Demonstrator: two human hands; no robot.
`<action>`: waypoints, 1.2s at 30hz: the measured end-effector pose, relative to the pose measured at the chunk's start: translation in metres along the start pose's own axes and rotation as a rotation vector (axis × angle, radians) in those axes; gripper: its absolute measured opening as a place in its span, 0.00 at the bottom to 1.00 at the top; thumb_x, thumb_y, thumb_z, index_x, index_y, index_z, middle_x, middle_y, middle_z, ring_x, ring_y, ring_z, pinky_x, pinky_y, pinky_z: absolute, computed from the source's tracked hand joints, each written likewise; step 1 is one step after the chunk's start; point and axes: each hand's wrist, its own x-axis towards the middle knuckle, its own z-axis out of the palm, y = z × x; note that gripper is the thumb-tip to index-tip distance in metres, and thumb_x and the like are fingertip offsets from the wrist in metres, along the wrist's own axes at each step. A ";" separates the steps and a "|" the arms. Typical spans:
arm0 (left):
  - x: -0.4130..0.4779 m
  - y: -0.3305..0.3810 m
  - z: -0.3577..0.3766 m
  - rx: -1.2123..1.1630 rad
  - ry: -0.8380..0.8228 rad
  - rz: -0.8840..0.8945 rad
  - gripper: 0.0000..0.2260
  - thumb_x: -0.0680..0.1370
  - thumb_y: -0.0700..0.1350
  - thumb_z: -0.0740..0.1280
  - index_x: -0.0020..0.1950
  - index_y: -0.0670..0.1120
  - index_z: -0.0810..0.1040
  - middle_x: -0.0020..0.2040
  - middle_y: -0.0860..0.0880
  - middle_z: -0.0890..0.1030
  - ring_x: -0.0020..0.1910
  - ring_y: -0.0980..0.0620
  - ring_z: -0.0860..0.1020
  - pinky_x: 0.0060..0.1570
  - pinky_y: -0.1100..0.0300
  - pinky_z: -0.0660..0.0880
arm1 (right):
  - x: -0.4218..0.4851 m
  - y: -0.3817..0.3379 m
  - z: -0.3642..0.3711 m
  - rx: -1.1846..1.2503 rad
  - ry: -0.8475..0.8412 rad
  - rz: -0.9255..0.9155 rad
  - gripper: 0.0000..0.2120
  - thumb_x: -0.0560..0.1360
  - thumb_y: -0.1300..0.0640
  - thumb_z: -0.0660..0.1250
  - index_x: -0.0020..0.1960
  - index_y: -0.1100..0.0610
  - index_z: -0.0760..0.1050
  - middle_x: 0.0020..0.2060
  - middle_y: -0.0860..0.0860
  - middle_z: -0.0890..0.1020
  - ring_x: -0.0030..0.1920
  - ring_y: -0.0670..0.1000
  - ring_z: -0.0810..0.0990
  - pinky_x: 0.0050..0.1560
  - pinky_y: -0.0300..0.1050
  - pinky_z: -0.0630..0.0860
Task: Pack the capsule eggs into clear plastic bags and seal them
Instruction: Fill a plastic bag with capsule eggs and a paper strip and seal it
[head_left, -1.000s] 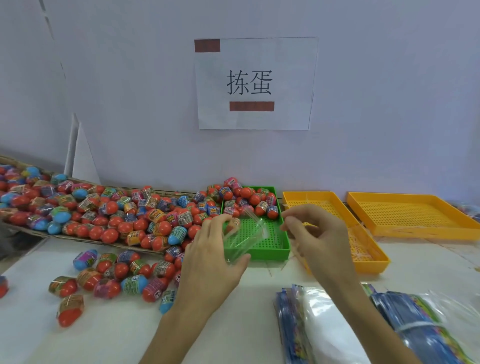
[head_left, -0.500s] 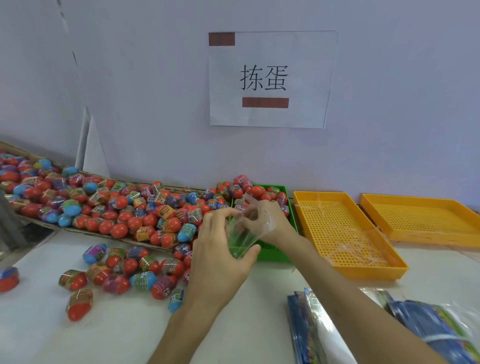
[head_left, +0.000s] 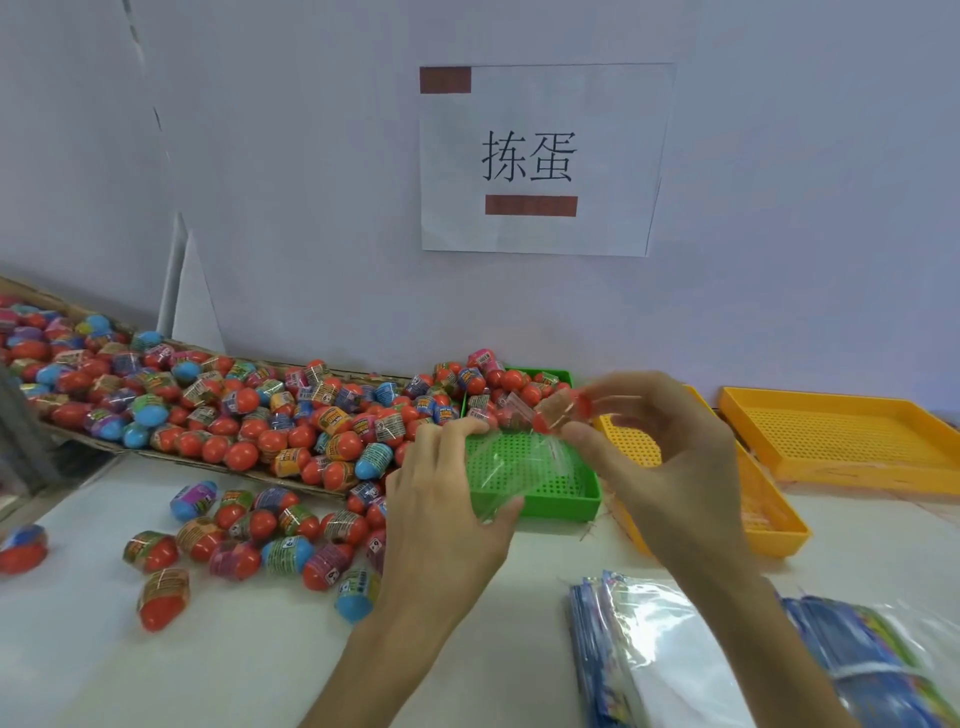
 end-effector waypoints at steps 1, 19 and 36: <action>0.000 0.001 0.001 0.009 -0.002 0.009 0.29 0.69 0.54 0.78 0.65 0.59 0.67 0.56 0.61 0.66 0.56 0.56 0.70 0.56 0.57 0.66 | -0.001 -0.001 0.002 -0.066 -0.018 -0.024 0.11 0.69 0.56 0.78 0.49 0.47 0.81 0.45 0.43 0.85 0.48 0.48 0.83 0.49 0.38 0.76; 0.001 0.001 0.000 -0.190 0.047 -0.020 0.25 0.71 0.49 0.77 0.61 0.60 0.67 0.54 0.61 0.66 0.54 0.57 0.72 0.54 0.45 0.77 | 0.025 0.046 -0.005 -0.253 0.102 0.347 0.08 0.78 0.60 0.69 0.46 0.49 0.82 0.41 0.42 0.84 0.39 0.38 0.81 0.33 0.29 0.72; 0.001 -0.001 0.000 -0.164 0.059 0.023 0.25 0.72 0.49 0.77 0.62 0.59 0.67 0.54 0.59 0.66 0.53 0.54 0.73 0.53 0.47 0.76 | 0.060 0.108 0.028 -1.082 -0.382 0.097 0.05 0.77 0.53 0.67 0.52 0.50 0.81 0.49 0.46 0.83 0.55 0.51 0.77 0.60 0.50 0.67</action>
